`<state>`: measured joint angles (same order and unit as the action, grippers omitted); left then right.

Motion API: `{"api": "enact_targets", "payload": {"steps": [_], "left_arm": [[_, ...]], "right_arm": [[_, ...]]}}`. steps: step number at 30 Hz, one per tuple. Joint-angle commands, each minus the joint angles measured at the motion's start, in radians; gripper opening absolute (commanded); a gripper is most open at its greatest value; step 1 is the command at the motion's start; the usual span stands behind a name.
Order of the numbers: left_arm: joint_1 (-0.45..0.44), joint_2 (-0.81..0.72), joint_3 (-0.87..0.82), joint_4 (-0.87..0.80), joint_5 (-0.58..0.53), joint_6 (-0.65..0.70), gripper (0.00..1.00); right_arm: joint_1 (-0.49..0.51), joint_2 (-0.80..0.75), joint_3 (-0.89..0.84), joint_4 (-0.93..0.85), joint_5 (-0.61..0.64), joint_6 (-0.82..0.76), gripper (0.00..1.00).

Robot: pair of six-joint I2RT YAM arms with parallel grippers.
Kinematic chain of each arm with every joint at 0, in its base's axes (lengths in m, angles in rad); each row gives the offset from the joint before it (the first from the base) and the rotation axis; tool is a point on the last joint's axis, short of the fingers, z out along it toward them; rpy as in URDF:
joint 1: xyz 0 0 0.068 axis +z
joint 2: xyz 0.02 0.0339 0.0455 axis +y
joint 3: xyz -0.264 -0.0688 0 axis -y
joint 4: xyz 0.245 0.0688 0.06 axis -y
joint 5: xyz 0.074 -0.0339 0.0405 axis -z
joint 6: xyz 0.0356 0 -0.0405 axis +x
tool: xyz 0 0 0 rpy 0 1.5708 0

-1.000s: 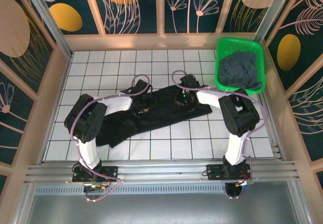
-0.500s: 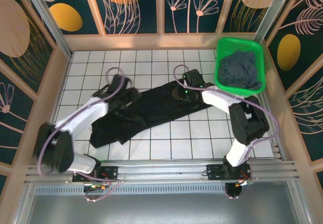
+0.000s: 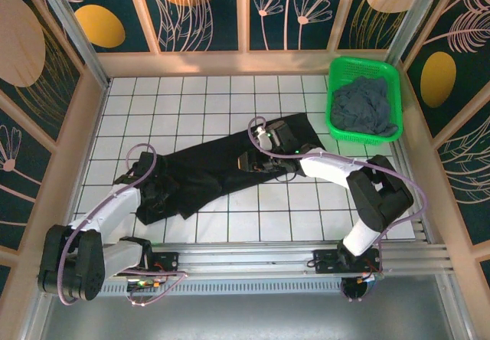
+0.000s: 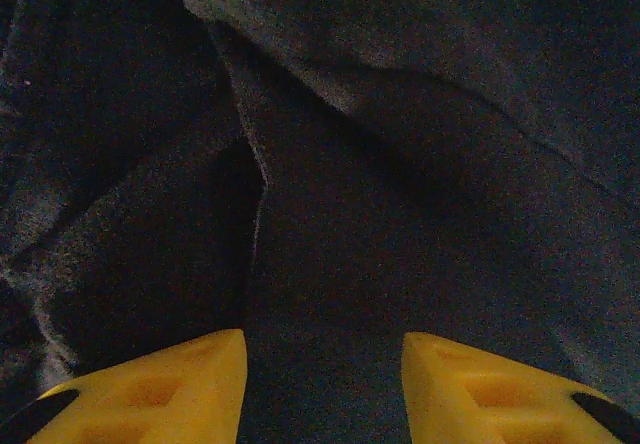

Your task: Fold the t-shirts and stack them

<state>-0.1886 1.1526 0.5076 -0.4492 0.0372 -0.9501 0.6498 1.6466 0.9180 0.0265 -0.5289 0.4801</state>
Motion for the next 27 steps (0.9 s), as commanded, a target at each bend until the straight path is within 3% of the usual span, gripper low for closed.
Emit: {"api": "enact_targets", "payload": {"steps": [1,10,15,18,27], "left_arm": [[0.008,0.001,-0.001,-0.012,-0.052,0.036,0.45],[0.008,0.042,-0.025,0.05,-0.067,0.071,0.43],[0.008,0.072,-0.017,0.102,-0.051,0.065,0.34],[0.008,0.069,0.004,0.09,-0.046,0.071,0.28],[0.008,0.061,0.038,0.027,-0.037,0.08,0.28]], "right_arm": [[0.001,0.018,0.015,0.028,-0.035,0.0,0.44],[0.001,0.065,0.039,0.006,-0.017,0.012,0.44],[0.002,0.092,0.05,-0.007,-0.01,0.014,0.45],[0.002,0.107,0.05,-0.024,0.005,0.014,0.45],[0.002,0.153,0.05,-0.046,0.024,0.02,0.45]]}}
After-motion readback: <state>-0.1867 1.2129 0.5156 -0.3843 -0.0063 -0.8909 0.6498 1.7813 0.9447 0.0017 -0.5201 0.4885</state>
